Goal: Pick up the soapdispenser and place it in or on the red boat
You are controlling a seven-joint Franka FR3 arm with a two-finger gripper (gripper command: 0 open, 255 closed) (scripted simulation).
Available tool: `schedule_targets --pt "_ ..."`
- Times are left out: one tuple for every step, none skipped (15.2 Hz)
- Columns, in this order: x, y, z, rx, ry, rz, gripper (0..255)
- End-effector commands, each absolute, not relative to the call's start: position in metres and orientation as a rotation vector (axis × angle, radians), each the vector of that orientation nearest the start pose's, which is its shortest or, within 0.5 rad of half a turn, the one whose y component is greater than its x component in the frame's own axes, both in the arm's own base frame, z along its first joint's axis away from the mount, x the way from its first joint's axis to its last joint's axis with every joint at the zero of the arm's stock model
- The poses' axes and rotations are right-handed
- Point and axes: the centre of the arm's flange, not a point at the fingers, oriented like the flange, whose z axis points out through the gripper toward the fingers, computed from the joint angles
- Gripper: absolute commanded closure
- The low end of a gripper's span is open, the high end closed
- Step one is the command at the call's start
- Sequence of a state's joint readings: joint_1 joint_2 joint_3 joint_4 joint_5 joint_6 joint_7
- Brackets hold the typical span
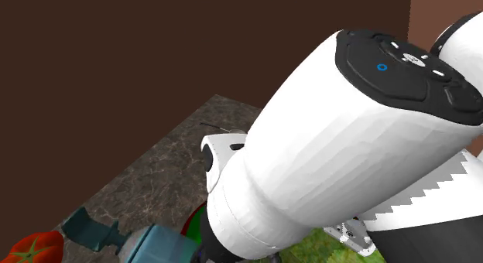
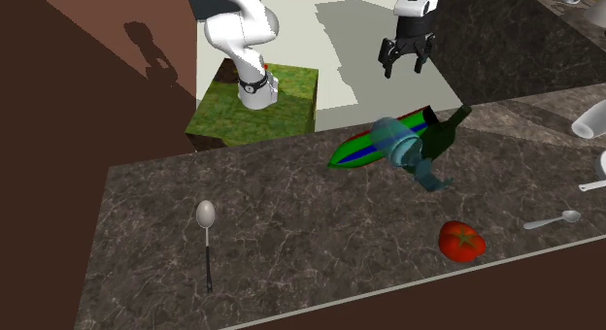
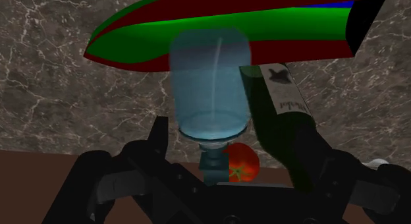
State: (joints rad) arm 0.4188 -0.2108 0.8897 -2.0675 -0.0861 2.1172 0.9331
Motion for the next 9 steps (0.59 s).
schedule_targets --pt "0.1129 0.5176 0.5293 -2.986 -0.633 -0.452 0" --pt "0.11 0.5164 0.5392 -2.986 -0.633 -0.452 0" --pt "0.11 0.5164 0.5392 -2.986 -0.633 -0.452 0" --pt "0.11 0.5164 0.5392 -2.986 -0.633 -0.452 0" --pt "0.11 0.5164 0.5392 -2.986 -0.633 -0.452 0" --pt "0.11 0.5164 0.5392 -2.986 -0.633 -0.452 0" --pt "0.11 0.5164 0.5392 -2.986 -0.633 -0.452 0" --pt "0.11 0.5164 0.5392 -2.986 -0.633 -0.452 0" --pt "0.11 0.5164 0.5392 -2.986 -0.633 -0.452 0"
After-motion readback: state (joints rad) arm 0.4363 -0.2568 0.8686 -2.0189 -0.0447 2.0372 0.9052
